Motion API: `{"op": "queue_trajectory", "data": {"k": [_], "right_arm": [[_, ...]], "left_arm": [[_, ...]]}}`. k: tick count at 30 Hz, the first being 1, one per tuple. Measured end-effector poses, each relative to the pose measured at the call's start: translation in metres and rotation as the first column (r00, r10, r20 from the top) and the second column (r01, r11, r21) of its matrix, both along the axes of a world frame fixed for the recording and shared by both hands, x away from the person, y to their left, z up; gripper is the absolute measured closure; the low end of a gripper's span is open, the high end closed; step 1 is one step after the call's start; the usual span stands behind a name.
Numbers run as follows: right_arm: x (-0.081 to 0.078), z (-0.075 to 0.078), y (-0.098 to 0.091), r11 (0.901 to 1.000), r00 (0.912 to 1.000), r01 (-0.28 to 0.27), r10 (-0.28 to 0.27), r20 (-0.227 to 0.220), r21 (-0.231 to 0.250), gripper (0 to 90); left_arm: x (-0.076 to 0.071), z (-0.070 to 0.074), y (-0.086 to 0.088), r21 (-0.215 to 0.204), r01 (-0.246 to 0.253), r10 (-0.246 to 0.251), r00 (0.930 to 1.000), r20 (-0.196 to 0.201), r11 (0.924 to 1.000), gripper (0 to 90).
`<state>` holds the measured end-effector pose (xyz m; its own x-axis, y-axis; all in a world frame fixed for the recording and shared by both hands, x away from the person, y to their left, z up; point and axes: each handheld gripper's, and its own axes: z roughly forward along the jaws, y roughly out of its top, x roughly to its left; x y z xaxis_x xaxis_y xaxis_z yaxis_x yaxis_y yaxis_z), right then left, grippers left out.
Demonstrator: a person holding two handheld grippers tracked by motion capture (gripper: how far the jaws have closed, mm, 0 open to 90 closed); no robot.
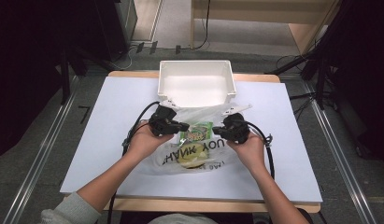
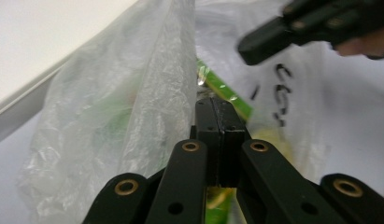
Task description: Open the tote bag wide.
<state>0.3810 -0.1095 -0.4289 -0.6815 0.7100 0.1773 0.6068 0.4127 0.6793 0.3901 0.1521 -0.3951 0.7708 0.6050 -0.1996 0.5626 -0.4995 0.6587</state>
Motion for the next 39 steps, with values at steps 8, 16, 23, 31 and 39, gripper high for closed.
{"op": "queue_trajectory", "data": {"k": [8,16,23,31,39], "right_arm": [[-0.013,-0.01,0.002,0.9997,0.9997,-0.021,0.021,-0.016,-0.013,90.0],[-0.036,-0.014,0.0,0.9991,0.9989,-0.043,0.043,-0.019,-0.003,90.0],[-0.051,-0.02,0.004,0.9972,0.9968,-0.074,0.074,-0.029,-0.002,90.0],[-0.065,-0.026,0.009,0.9941,0.9929,-0.108,0.107,-0.051,-0.008,90.0],[-0.055,-0.009,0.011,0.9947,0.9954,-0.096,0.096,0.001,0.038,90.0]], "left_arm": [[0.022,-0.022,0.013,0.033,-0.053,0.053,0.9984,-0.018,0.9981,90.0],[0.039,-0.038,0.023,0.022,-0.116,0.117,0.9922,-0.044,0.993,90.0],[0.044,-0.046,0.022,0.05,-0.137,0.139,0.9894,-0.042,0.9893,90.0],[0.045,-0.05,0.022,0.065,-0.142,0.145,0.988,-0.052,0.9878,90.0],[0.045,-0.049,0.021,0.054,-0.132,0.135,0.9895,-0.051,0.9897,90.0]]}}
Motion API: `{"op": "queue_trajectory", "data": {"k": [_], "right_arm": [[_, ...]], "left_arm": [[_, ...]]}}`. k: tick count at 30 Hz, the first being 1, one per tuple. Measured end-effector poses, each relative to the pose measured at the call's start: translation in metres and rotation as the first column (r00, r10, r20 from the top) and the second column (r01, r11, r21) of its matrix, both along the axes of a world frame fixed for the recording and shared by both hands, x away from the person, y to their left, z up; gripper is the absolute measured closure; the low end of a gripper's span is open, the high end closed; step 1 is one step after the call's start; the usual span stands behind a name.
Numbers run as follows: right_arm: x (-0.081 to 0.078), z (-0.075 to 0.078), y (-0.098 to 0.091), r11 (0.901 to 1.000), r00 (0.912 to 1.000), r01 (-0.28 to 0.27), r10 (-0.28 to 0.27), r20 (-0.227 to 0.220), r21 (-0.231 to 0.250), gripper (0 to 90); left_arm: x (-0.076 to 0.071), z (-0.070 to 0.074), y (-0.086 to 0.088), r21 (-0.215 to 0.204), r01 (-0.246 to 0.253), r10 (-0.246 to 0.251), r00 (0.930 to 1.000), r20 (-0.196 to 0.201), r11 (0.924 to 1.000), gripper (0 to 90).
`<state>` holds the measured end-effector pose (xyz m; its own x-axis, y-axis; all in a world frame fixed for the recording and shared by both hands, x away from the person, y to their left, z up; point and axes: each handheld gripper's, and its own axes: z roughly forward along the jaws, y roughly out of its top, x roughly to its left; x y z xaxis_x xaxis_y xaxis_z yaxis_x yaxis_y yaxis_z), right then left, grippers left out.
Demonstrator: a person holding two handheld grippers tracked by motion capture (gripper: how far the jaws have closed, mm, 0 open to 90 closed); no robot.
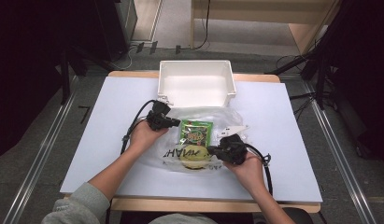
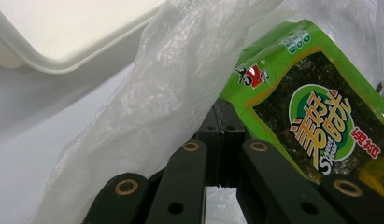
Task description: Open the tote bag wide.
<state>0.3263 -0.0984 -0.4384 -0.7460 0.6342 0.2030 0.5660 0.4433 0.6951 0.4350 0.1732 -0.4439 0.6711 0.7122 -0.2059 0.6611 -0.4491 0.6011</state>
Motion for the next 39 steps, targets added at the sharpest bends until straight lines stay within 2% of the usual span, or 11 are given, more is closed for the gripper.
{"op": "queue_trajectory", "data": {"k": [3,8,11,13,14,20,21,23,25,36,39], "right_arm": [[0.008,0.009,0.007,0.9999,0.9996,-0.01,0.01,0.027,0.009,90.0],[0.022,0.011,0.019,0.9999,0.9994,-0.012,0.011,0.032,0.01,90.0],[0.032,0.0,0.031,0.9995,0.9996,-0.027,0.027,-0.011,0.017,90.0],[0.032,-0.001,0.033,0.9993,0.9993,-0.032,0.033,-0.019,0.019,90.0],[0.029,-0.004,0.037,0.9986,0.9984,-0.052,0.052,-0.019,0.009,90.0],[0.014,-0.003,0.042,0.9958,0.9957,-0.09,0.09,-0.02,0.018,90.0],[0.006,-0.005,0.044,0.9943,0.9941,-0.106,0.106,-0.023,0.016,90.0],[0.003,-0.006,0.045,0.9939,0.9936,-0.109,0.109,-0.028,0.016,90.0],[-0.005,-0.01,0.047,0.992,0.9917,-0.124,0.125,-0.03,0.021,90.0],[-0.028,-0.026,0.053,0.9858,0.9837,-0.167,0.168,-0.066,0.017,90.0],[-0.035,-0.028,0.054,0.9839,0.9822,-0.178,0.178,-0.058,0.015,90.0]], "left_arm": [[0.0,0.0,0.001,-0.005,-0.002,0.002,1.0,-0.004,1.0,90.0],[0.001,0.0,0.001,-0.009,0.0,0.0,1.0,-0.009,1.0,90.0],[0.002,-0.001,-0.001,-0.016,-0.003,0.003,0.9999,-0.011,0.9999,90.0],[0.002,-0.002,0.0,-0.014,-0.004,0.004,0.9999,-0.014,0.9999,90.0],[0.004,-0.003,0.0,-0.015,-0.011,0.011,0.9998,-0.018,0.9998,90.0],[0.006,-0.006,-0.001,-0.009,-0.03,0.03,0.9994,-0.019,0.9995,90.0],[0.007,-0.006,-0.002,0.007,-0.023,0.023,0.9995,-0.02,0.9997,90.0],[0.008,-0.006,-0.004,0.025,-0.023,0.023,0.9996,-0.019,0.9994,90.0],[0.009,-0.005,-0.005,0.023,-0.027,0.027,0.9995,-0.016,0.9994,90.0],[0.014,-0.011,-0.004,0.043,-0.043,0.044,0.9988,-0.02,0.9982,90.0],[0.015,-0.011,-0.004,0.042,-0.045,0.046,0.9988,-0.017,0.9981,90.0]]}}
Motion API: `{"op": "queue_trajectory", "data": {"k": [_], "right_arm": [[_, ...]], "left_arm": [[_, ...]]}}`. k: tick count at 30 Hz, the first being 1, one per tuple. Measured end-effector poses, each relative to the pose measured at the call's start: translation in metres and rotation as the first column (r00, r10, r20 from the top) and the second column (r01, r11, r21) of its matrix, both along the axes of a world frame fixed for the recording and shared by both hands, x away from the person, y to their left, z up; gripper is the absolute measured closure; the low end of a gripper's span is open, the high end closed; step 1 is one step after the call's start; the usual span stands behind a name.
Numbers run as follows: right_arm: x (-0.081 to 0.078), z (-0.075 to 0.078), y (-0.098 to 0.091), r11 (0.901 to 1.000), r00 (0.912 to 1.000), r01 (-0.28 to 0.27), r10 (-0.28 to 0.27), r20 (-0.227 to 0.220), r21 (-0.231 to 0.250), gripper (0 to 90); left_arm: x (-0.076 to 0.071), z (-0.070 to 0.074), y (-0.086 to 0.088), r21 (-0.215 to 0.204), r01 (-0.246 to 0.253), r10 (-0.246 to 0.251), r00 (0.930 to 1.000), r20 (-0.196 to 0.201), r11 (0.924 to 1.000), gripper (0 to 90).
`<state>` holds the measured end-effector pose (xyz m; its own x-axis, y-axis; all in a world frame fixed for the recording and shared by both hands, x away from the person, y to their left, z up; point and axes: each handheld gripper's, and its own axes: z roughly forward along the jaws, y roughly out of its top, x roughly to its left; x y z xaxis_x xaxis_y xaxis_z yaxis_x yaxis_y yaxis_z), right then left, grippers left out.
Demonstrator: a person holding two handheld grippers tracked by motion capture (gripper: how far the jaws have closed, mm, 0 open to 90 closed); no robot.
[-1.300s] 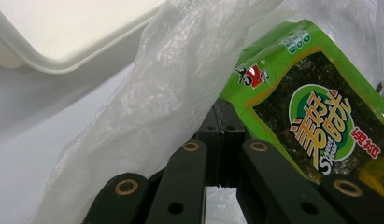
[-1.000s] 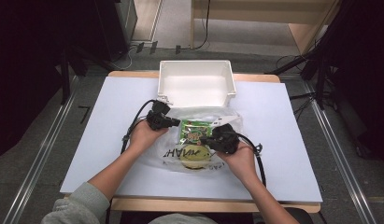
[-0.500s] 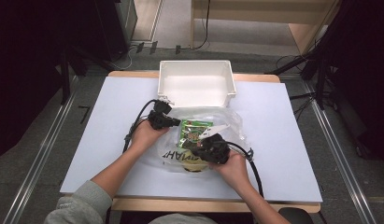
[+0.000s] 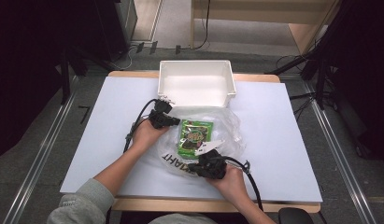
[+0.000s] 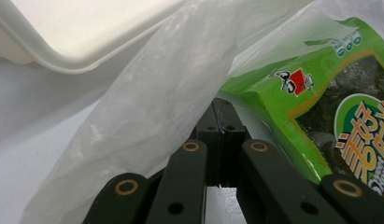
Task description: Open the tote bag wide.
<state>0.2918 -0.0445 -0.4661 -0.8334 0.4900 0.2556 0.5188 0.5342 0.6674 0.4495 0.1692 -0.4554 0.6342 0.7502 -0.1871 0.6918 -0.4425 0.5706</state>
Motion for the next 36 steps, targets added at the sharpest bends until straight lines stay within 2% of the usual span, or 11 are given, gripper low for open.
{"op": "queue_trajectory", "data": {"k": [8,11,14,15,17,18,23,27,29,34,36], "right_arm": [[-0.014,-0.003,0.005,0.9994,0.9994,-0.032,0.033,0.011,-0.012,90.0],[-0.02,-0.005,0.009,0.9985,0.9985,-0.054,0.054,-0.002,-0.013,90.0],[-0.022,-0.006,0.011,0.998,0.9981,-0.061,0.061,-0.001,-0.014,90.0],[-0.021,-0.005,0.011,0.9984,0.9986,-0.054,0.054,0.002,-0.016,90.0],[-0.019,-0.004,0.01,0.9987,0.9987,-0.05,0.05,0.006,-0.01,90.0],[-0.016,0.001,0.007,0.9997,0.9995,-0.025,0.025,0.02,-0.001,90.0],[-0.009,0.009,0.002,0.9999,0.9995,0.012,-0.012,0.03,0.001,90.0],[-0.005,0.019,-0.003,0.9992,0.9986,0.04,-0.04,0.036,0.006,89.9],[-0.003,0.028,-0.008,0.9982,0.9963,0.058,-0.059,0.062,0.013,89.8],[-0.001,0.04,-0.014,0.9962,0.993,0.084,-0.086,0.081,0.022,89.6],[0.007,0.048,-0.021,0.9931,0.9873,0.114,-0.116,0.109,0.029,89.6]], "left_arm": [[0.003,0.001,-0.001,0.026,-0.02,0.019,0.9995,0.026,0.9995,90.0],[0.003,0.001,-0.001,0.032,-0.022,0.021,0.9993,0.031,0.9992,90.0],[0.004,0.001,0.0,0.015,-0.022,0.022,0.9997,0.013,0.9997,90.0],[0.003,0.001,0.0,-0.005,-0.02,0.02,0.9998,-0.001,0.9998,90.0],[0.0,0.004,0.0,-0.014,-0.011,0.011,0.9999,0.0,0.9998,90.0],[-0.002,0.007,0.0,-0.012,0.001,-0.001,1.0,0.006,0.9999,90.0],[-0.014,0.023,0.0,-0.016,0.038,-0.037,0.9986,0.038,0.9992,90.0],[-0.028,0.037,-0.002,-0.04,0.069,-0.067,0.9962,0.055,0.9968,90.0],[-0.038,0.045,-0.003,-0.049,0.099,-0.096,0.9933,0.064,0.9939,90.0],[-0.053,0.048,-0.005,-0.065,0.123,-0.119,0.9911,0.058,0.9903,90.0],[-0.062,0.048,-0.004,-0.068,0.135,-0.131,0.9894,0.062,0.9885,90.0]]}}
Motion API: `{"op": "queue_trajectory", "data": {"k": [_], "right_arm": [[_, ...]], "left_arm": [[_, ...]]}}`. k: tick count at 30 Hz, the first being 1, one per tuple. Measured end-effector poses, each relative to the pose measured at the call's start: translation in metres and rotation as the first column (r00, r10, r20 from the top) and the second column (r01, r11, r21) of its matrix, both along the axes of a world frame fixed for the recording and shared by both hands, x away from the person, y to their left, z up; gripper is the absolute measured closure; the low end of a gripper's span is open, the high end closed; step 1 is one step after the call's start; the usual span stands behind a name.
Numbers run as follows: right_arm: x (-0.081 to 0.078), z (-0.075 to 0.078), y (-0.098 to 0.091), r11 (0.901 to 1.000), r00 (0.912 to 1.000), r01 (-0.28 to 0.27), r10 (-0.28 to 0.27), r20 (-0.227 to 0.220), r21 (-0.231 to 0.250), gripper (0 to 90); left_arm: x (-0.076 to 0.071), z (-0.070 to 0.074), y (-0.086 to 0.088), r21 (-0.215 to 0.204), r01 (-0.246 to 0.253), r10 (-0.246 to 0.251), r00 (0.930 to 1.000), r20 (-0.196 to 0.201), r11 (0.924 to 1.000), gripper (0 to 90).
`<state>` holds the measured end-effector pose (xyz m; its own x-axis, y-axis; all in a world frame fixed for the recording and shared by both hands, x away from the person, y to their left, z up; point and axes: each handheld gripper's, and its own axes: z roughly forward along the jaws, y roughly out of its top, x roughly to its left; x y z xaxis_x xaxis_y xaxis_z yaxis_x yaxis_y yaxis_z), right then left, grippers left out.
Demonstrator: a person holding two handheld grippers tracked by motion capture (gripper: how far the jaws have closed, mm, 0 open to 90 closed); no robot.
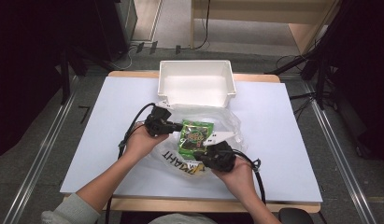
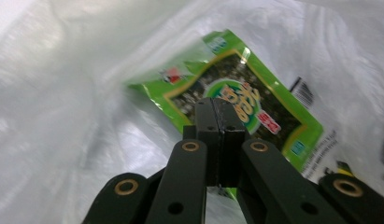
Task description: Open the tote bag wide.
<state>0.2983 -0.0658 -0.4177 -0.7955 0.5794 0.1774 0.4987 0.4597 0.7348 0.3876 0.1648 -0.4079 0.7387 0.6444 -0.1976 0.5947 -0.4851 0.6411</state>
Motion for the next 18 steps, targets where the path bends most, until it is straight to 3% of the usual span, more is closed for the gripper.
{"op": "queue_trajectory", "data": {"k": [2,3,5,6,9,11,16,18], "right_arm": [[0.004,0.002,-0.002,1.0,0.9999,0.007,-0.007,0.009,0.0,89.6],[0.014,0.005,-0.007,0.9993,0.9993,0.036,-0.036,0.014,-0.003,89.8],[0.021,0.006,-0.01,0.9988,0.9987,0.048,-0.048,0.018,-0.005,89.8],[0.035,0.01,-0.016,0.997,0.9968,0.077,-0.077,0.018,0.001,89.8],[0.046,0.013,-0.019,0.9957,0.9958,0.091,-0.091,0.009,0.017,89.9],[0.064,0.019,-0.022,0.9935,0.9934,0.113,-0.114,0.016,0.013,89.8],[0.088,0.018,-0.018,0.9913,0.9916,0.129,-0.129,-0.009,0.025,89.6],[0.103,0.01,-0.008,0.9907,0.9904,0.136,-0.136,-0.023,-0.002,89.8]], "left_arm": [[-0.009,-0.001,0.001,-0.006,0.009,-0.009,1.0,0.002,0.9999,90.0],[-0.019,-0.002,0.002,-0.02,0.01,-0.01,0.9999,-0.009,0.9998,90.0],[-0.024,-0.003,0.003,-0.023,0.016,-0.017,0.9998,-0.008,0.9996,90.0],[-0.029,-0.004,0.004,-0.018,0.02,-0.02,0.9998,-0.007,0.9996,90.0],[-0.038,-0.006,0.004,-0.018,0.03,-0.03,0.9995,-0.01,0.9994,90.0],[-0.044,-0.007,0.005,-0.021,0.037,-0.037,0.9992,-0.013,0.9991,90.0],[-0.056,-0.013,0.007,-0.024,0.044,-0.045,0.9987,-0.026,0.9987,90.0],[-0.06,-0.017,0.008,-0.017,0.047,-0.048,0.9981,-0.04,0.9987,90.0]]}}
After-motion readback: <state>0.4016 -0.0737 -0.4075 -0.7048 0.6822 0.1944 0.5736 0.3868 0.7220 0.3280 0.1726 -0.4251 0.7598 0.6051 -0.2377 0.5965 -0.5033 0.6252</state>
